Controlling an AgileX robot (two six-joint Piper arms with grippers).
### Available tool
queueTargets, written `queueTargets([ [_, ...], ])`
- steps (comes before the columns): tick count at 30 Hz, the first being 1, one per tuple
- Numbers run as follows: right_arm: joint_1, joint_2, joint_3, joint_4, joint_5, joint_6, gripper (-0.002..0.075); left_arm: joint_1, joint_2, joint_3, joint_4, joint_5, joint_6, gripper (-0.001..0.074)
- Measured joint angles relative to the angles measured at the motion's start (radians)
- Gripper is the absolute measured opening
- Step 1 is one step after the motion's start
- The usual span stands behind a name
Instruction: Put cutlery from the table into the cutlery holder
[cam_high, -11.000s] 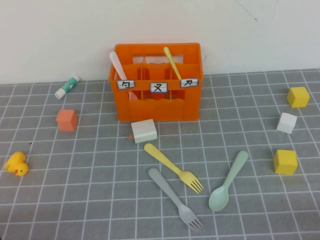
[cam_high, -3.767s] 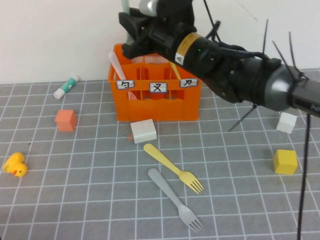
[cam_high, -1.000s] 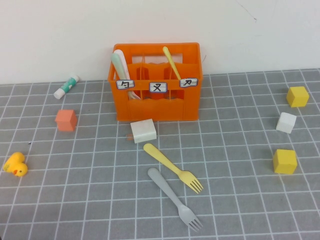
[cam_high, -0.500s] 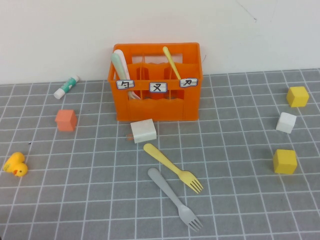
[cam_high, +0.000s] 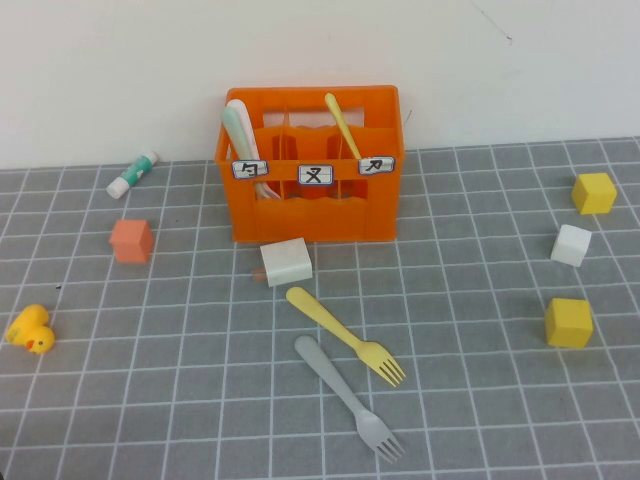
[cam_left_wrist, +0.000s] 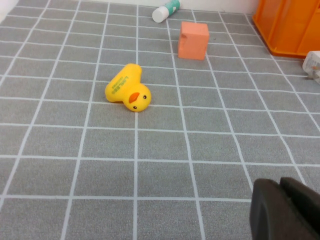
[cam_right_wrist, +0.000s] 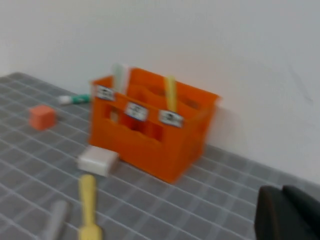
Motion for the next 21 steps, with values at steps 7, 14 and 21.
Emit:
queueTargets([
  [7, -0.084, -0.197, -0.009, 0.375, 0.238, -0.575, -0.0001, 0.000, 0.000, 0.000, 0.000, 0.000, 0.000, -0.0001],
  [14, -0.362, -0.407, 0.116, 0.705, 0.273, -0.949, -0.0001, 0.000, 0.000, 0.000, 0.000, 0.000, 0.000, -0.0001],
  [21, -0.559, -0.512, 0.329, 0.984, 0.213, -1.233, -0.0001, 0.000, 0.000, 0.000, 0.000, 0.000, 0.000, -0.0001],
])
